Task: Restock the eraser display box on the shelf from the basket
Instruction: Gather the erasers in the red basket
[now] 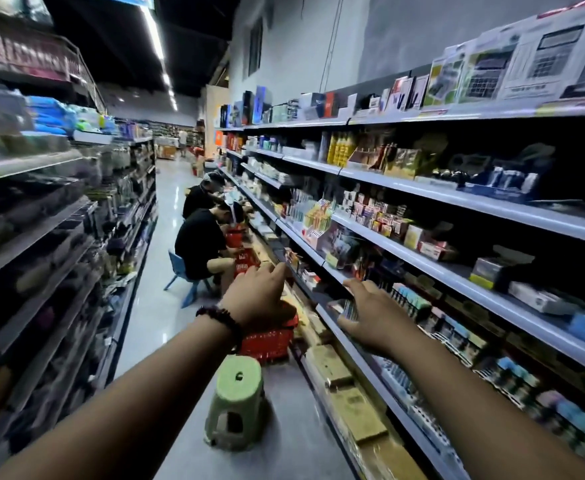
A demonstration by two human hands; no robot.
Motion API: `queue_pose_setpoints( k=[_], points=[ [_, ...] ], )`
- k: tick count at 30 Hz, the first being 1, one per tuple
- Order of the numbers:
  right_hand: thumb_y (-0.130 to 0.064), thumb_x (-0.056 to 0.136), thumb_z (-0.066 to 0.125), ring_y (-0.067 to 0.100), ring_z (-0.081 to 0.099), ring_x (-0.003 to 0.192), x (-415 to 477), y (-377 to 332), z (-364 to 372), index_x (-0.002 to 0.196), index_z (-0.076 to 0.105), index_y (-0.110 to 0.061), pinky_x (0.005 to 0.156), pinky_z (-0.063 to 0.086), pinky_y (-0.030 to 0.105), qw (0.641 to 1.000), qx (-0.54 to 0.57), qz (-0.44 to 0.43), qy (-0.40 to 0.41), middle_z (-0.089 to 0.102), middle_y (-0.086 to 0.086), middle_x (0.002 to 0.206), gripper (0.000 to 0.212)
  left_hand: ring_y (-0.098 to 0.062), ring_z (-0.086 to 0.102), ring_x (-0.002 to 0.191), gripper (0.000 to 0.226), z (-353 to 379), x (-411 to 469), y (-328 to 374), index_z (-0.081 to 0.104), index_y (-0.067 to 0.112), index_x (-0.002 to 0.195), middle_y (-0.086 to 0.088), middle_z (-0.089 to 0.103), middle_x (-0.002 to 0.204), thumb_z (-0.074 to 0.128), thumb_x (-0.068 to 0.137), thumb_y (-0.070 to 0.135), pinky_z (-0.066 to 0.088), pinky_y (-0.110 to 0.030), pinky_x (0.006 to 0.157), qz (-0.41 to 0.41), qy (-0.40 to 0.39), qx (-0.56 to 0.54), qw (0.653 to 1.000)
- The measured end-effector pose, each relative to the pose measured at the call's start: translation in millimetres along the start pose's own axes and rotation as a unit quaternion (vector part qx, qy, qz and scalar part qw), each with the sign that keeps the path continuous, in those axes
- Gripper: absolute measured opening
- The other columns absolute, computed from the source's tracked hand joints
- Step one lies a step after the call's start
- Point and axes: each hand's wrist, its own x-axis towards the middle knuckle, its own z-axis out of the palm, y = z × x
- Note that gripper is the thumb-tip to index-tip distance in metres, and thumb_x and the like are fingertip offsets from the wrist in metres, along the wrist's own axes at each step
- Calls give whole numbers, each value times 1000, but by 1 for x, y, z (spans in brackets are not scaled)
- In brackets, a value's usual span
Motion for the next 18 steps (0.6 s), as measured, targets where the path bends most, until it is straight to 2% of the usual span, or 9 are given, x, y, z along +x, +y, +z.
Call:
queue_pose_setpoints(
  k=[6,9,12,18],
  points=[
    [-46,94,62,32,43,135,118,23,34,155,26,-27,108,44,43,999,40,9,-20,36,8,155,73,-27,54,116,67,28,109,-40,45,22,139,-5,56,130,67,86,58,47,-42,101,12,-1,4,1000],
    [-48,93,64,30,40,140,187,35,57,156,24,-28,111,42,46,999,42,1,-29,32,5,159,77,-26,51,122,71,55,159,-60,41,26,146,-3,53,136,66,88,58,46,-41,104,16,-5,17,1000],
    [-50,91,66,31,34,145,261,45,82,159,19,-31,116,38,49,997,46,-27,-64,29,5,162,85,-23,49,129,76,89,214,-85,37,29,149,-1,50,144,67,87,59,44,-41,108,-2,-22,10,1000],
    [-45,94,66,31,33,147,424,69,112,160,20,-26,118,36,47,991,58,-69,-95,29,6,163,83,-22,50,129,75,130,343,-134,43,27,146,-1,51,144,70,84,59,45,-39,109,-43,-68,-16,997]
  ],
)
